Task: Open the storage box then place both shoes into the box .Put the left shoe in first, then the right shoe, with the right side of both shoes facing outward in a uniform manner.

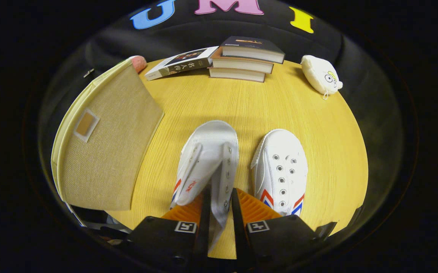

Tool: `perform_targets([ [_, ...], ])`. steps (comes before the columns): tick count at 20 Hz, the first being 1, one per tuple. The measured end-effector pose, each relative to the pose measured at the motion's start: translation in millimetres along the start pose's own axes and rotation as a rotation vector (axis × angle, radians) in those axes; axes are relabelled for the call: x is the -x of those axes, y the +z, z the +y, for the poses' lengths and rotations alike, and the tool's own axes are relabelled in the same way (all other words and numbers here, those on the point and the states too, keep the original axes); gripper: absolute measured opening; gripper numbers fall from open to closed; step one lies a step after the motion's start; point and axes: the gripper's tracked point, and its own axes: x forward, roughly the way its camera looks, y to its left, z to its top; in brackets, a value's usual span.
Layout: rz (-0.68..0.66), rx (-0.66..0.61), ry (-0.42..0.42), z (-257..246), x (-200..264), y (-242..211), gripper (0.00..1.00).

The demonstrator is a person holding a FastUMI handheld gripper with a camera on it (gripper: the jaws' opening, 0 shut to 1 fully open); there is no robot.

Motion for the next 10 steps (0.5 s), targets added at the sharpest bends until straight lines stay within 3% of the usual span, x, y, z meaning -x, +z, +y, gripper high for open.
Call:
perform_targets([
  [1, 0.007, -0.008, -0.023, -3.1, -7.1, -1.5, 0.3],
  [3, 0.031, -0.064, -0.043, -3.7, -11.2, -5.0, 0.22],
  [4, 0.045, -0.088, -0.043, -2.7, -11.1, -5.6, 0.09],
  [10, 0.046, -0.265, 0.015, 3.3, 13.6, 10.4, 0.06],
])
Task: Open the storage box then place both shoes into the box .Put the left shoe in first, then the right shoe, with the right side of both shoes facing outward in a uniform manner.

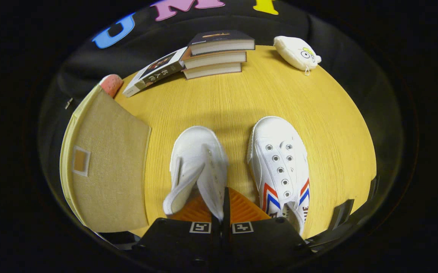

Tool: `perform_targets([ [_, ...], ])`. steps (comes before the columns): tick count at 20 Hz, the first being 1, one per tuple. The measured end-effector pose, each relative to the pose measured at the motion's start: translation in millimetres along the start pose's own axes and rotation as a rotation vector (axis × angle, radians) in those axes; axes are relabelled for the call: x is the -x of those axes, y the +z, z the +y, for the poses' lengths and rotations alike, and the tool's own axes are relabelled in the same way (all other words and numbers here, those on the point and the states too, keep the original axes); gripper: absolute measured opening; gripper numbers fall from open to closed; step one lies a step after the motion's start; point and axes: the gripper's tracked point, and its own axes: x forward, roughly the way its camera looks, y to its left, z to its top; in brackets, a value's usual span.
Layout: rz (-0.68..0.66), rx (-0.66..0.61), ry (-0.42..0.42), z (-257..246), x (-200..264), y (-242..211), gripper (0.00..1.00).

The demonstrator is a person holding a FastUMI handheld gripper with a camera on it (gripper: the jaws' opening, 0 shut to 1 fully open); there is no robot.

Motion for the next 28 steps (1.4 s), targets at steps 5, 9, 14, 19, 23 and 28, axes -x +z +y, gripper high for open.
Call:
perform_targets([
  [5, -0.037, -0.075, 0.071, 20.3, 47.4, 24.3, 0.05],
  [9, -0.085, -0.131, 0.122, 51.2, 103.2, 57.4, 0.05],
  [14, -0.08, -0.169, 0.217, 125.1, 147.4, 84.7, 0.05],
  [19, 0.062, -0.262, 0.277, 207.7, 141.7, 73.4, 0.05],
  [23, 0.155, -0.272, 0.248, 250.7, 106.0, 52.5, 0.06],
  [28, 0.21, -0.281, 0.151, 272.6, 61.1, 26.9, 0.05],
])
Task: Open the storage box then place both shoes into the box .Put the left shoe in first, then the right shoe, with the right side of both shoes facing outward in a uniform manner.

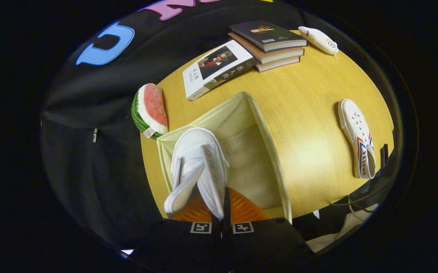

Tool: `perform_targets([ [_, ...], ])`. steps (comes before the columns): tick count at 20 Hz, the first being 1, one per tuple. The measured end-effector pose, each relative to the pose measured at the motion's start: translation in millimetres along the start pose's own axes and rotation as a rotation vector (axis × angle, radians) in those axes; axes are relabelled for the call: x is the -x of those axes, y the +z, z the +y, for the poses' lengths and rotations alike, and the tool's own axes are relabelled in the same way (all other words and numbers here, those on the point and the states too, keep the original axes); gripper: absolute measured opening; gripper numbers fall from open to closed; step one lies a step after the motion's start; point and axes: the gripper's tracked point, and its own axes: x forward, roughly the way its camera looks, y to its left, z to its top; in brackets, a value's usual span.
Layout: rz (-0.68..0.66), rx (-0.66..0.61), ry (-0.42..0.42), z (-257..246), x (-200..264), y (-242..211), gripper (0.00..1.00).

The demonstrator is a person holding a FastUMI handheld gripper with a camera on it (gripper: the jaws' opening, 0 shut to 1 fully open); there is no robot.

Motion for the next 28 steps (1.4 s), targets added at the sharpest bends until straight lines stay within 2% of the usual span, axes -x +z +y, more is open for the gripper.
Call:
perform_targets([
  [4, 0.003, -0.026, -0.023, 5.1, -23.5, -6.5, 0.06],
  [5, 0.006, -0.039, -0.011, 8.3, -29.0, -8.2, 0.06],
  [7, 0.041, -0.046, 0.066, 23.3, -36.3, -15.3, 0.07],
  [8, 0.075, -0.039, 0.103, 28.5, -38.4, -23.2, 0.19],
  [12, 0.049, 0.016, 0.168, 39.8, -27.4, -15.6, 1.0],
  [17, 0.007, 0.069, 0.208, 34.6, 2.7, -5.6, 0.99],
  [19, 0.004, 0.111, 0.252, 29.7, 22.5, -4.5, 0.99],
  [25, -0.039, 0.203, 0.301, -32.4, 86.2, 8.6, 0.99],
  [28, -0.087, 0.232, 0.276, -81.7, 110.8, 22.5, 0.99],
])
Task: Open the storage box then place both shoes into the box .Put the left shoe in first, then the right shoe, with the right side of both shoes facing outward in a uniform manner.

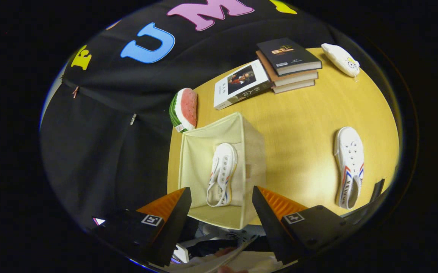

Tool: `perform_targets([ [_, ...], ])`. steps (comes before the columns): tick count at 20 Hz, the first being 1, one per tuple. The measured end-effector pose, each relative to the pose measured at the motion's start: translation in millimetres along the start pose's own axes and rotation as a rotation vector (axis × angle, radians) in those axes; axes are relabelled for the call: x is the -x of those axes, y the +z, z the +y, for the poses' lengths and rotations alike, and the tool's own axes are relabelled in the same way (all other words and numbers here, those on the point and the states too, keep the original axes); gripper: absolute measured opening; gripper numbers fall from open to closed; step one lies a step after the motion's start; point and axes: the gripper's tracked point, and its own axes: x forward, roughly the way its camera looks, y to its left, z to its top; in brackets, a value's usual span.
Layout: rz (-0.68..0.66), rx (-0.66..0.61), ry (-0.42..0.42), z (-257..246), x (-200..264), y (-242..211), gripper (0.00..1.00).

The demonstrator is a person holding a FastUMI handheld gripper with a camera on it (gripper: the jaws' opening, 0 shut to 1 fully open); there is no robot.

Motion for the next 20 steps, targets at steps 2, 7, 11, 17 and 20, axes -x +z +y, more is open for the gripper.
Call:
perform_targets([
  [2, -0.028, 0.022, -0.046, -35.1, 23.0, 2.8, 0.99],
  [7, -0.057, 0.033, -0.219, -146.5, 55.9, 3.3, 0.99],
  [11, -0.022, 0.019, -0.379, -238.5, 53.2, -7.3, 0.99],
  [17, 0.06, -0.052, -0.455, -316.5, 20.5, -18.7, 0.97],
  [20, 0.108, -0.036, -0.465, -330.6, -2.4, -21.4, 0.82],
])
